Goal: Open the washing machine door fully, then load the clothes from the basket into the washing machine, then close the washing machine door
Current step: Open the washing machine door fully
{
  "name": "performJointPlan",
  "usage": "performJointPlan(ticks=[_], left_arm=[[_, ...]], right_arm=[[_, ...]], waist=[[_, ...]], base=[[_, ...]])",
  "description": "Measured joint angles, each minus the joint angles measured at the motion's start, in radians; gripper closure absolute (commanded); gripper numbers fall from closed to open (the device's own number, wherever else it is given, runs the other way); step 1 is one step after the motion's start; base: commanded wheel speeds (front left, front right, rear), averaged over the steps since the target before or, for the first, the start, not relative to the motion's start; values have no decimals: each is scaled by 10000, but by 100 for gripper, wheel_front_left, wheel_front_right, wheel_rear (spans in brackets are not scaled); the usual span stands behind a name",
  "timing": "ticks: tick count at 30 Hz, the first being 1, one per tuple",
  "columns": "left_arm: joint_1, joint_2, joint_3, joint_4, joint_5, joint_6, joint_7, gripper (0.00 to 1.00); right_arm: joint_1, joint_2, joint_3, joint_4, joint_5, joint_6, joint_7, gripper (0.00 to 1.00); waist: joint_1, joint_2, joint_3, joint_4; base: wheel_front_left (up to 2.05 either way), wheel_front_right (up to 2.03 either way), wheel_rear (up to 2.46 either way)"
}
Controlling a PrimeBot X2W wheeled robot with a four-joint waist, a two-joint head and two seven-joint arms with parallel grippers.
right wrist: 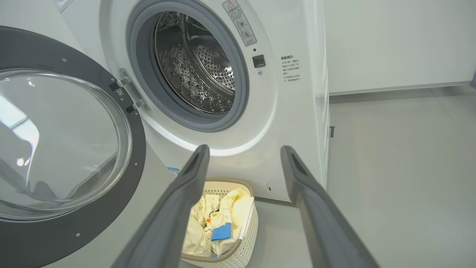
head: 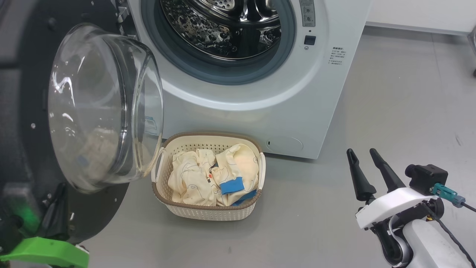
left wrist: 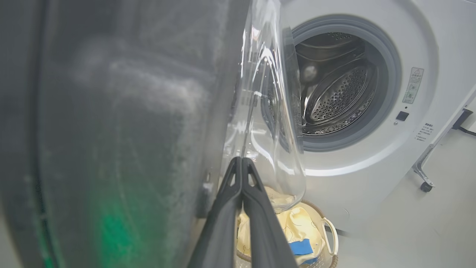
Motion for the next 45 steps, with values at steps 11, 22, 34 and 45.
performJointPlan(ticks=[11,22,34,45], left_arm=[[-114,848,903,280,-382,102,437,100],[-662,1350,1592,1020,-972,173,1024,100],[-1362,2466,2199,2255,-1126,-25,1584,100],[-2205,2955,2364,3298,-1413,-293,1843,100]], right_arm=[[-163,104,-65,-58,-71,0,0,0],[-514,107,-40,-90,-178,0,-2,0],[-827,288,59,-56,-178,0,-2,0],[-1028,320,148,25,-182,0,-2,0]], waist=[[0,0,352,92],[0,0,846,192],[0,0,1091,142],[0,0,1309,37]], base=[[0,0,0],[0,0,0],[0,0,0],[0,0,0]])
